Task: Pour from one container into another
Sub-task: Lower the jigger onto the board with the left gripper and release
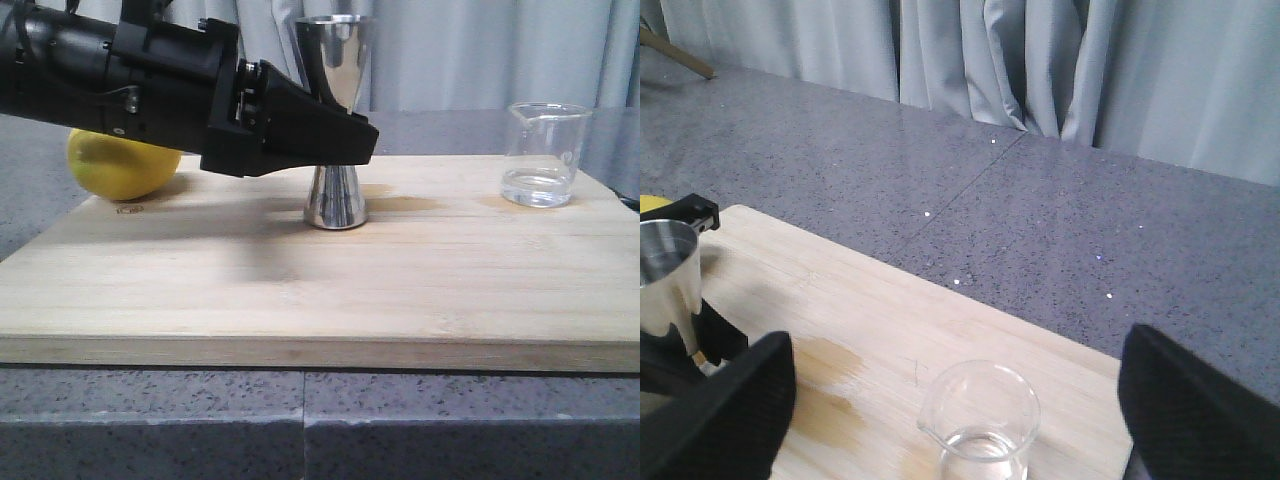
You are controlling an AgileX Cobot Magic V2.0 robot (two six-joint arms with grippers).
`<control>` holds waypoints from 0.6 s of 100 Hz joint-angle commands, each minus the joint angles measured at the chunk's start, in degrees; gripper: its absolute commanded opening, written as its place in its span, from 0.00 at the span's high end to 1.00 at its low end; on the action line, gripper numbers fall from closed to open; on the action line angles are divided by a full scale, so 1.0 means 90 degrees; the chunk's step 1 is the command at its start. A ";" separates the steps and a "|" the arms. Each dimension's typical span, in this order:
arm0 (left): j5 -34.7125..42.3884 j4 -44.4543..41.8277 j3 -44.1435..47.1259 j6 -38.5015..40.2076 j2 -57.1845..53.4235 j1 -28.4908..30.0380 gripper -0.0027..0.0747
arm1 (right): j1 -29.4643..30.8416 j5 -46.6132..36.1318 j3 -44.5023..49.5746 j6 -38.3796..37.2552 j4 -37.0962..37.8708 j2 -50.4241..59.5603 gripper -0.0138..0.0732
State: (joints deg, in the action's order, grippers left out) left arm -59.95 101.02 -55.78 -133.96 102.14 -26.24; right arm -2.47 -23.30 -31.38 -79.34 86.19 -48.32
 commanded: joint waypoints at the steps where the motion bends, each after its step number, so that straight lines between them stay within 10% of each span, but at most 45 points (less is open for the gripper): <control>1: -0.0483 0.0564 -0.0137 -0.0200 -0.0276 -0.0050 0.89 | 0.0049 0.0035 -0.0146 0.0032 -0.0118 0.0076 0.15; 60: -0.0173 0.0564 -0.0137 -0.0175 -0.0276 -0.0050 0.89 | 0.0049 0.0035 -0.0146 0.0032 -0.0118 0.0076 0.15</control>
State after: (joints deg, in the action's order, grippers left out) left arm -58.97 101.46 -55.79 -135.49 102.14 -26.24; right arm -2.47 -23.30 -31.38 -79.34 86.19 -48.32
